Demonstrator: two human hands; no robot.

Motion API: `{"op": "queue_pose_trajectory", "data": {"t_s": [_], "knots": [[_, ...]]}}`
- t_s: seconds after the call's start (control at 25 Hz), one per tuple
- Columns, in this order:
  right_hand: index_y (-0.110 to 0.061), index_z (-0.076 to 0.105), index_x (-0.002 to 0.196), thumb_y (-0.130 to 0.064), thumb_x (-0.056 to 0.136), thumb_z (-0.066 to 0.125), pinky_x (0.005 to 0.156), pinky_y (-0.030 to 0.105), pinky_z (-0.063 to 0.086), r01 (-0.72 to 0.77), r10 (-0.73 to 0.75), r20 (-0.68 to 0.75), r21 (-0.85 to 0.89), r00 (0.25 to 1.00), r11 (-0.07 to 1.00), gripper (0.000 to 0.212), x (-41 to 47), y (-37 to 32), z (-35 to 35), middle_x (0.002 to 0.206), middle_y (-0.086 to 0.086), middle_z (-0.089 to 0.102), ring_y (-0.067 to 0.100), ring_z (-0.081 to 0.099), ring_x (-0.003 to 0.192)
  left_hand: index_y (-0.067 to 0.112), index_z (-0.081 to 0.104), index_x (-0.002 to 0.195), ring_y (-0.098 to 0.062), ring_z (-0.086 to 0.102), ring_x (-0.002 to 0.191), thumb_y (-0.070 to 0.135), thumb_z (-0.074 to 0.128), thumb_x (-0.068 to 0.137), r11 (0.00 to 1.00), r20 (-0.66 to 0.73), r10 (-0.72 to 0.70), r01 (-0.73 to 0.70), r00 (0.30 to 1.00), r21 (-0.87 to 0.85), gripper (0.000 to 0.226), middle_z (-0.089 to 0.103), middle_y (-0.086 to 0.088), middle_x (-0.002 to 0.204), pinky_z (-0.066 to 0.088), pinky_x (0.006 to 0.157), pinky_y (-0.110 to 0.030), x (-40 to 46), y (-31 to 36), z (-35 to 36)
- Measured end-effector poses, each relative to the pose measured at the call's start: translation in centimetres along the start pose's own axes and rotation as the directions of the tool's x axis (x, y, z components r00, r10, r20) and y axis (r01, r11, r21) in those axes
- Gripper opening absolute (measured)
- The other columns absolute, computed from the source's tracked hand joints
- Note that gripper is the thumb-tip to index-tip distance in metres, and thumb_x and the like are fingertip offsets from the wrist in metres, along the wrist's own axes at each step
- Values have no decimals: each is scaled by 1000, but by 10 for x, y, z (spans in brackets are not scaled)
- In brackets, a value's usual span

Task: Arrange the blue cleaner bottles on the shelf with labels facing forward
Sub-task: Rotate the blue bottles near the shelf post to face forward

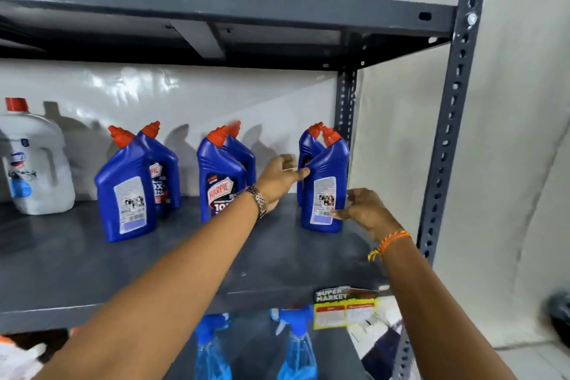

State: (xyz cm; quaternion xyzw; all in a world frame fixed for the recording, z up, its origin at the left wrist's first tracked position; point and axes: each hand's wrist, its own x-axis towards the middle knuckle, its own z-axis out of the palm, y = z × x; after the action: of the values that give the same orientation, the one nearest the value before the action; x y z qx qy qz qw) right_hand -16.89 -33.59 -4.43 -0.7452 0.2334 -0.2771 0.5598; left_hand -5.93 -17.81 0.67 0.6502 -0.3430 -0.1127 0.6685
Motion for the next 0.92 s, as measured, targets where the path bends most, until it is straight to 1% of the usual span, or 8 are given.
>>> {"op": "queue_pose_trajectory", "data": {"t_s": [0.08, 0.2, 0.28, 0.44, 0.56, 0.68, 0.8, 0.92], "knots": [[-6, 68, 101, 17, 71, 76, 78, 30, 59, -10, -8, 152, 118, 988, 993, 38, 7, 13, 2, 126, 26, 68, 20, 69, 87, -4, 48, 136, -23, 59, 111, 10, 61, 95, 998, 114, -55, 52, 992, 27, 45, 58, -24, 139, 53, 82, -20, 10, -14, 14], [2, 63, 124, 10, 81, 71, 95, 41, 56, 41, -66, 171, 147, 983, 988, 45, 6, 13, 8, 129, 24, 67, 30, 69, 106, 3, 56, 121, -22, 66, 98, 13, 59, 96, 1000, 131, -5, 8, 991, -25, 27, 68, -18, 122, 58, 74, -21, 14, -24, 22], [-2, 62, 129, -1, 86, 71, 94, 45, 57, 75, -105, 142, 199, 984, 977, 44, 2, 6, 9, 125, 16, 71, 31, 69, 112, 8, 57, 116, -22, 67, 95, 17, 59, 96, 995, 68, 69, -64, 995, -73, 22, 70, -10, 110, 59, 71, -21, 12, -16, 22], [-12, 54, 121, -9, 83, 76, 76, 54, 63, 84, -122, 71, 396, 990, 915, 44, -7, -28, 10, 117, 9, 70, 28, 73, 100, 16, 60, 121, -22, 67, 101, 44, 59, 93, 967, -76, 200, -184, 977, 175, 40, 69, -2, 109, 57, 81, -35, 9, 27, 19], [-17, 46, 110, -11, 69, 81, 75, 41, 63, 193, -182, -70, 216, 981, 957, 54, -15, -40, 19, 111, 8, 65, 22, 71, 94, 24, 56, 115, -14, 68, 94, 74, 68, 63, 975, -114, 126, -102, 985, 196, 73, 69, 6, 103, 54, 75, -35, -4, 52, 34], [-24, 39, 101, -4, 65, 77, 93, 49, 58, 164, -205, 101, 314, 974, 935, 57, -13, -41, 19, 114, 7, 58, 24, 66, 102, 17, 50, 112, -25, 70, 98, 50, 73, 77, 989, -222, 123, -101, 967, 106, 53, 68, -3, 104, 60, 83, -47, 2, 54, 36], [-20, 37, 105, 8, 83, 67, 77, 45, 59, 63, -182, 175, 530, 968, 846, 47, -2, -42, 9, 108, 8, 64, 20, 67, 87, 6, 55, 122, -27, 70, 100, 23, 64, 92, 988, -90, 107, -116, 990, -98, 36, 71, -11, 109, 61, 84, -43, 6, 46, 18], [-12, 44, 126, 9, 84, 69, 76, 42, 60, 51, -158, 238, 402, 958, 914, 52, 5, -32, 7, 115, 10, 69, 24, 69, 100, 5, 60, 120, -22, 70, 92, 15, 58, 97, 976, 43, 115, -105, 992, -189, 26, 72, -9, 104, 58, 88, -42, 7, 22, 11]]}}
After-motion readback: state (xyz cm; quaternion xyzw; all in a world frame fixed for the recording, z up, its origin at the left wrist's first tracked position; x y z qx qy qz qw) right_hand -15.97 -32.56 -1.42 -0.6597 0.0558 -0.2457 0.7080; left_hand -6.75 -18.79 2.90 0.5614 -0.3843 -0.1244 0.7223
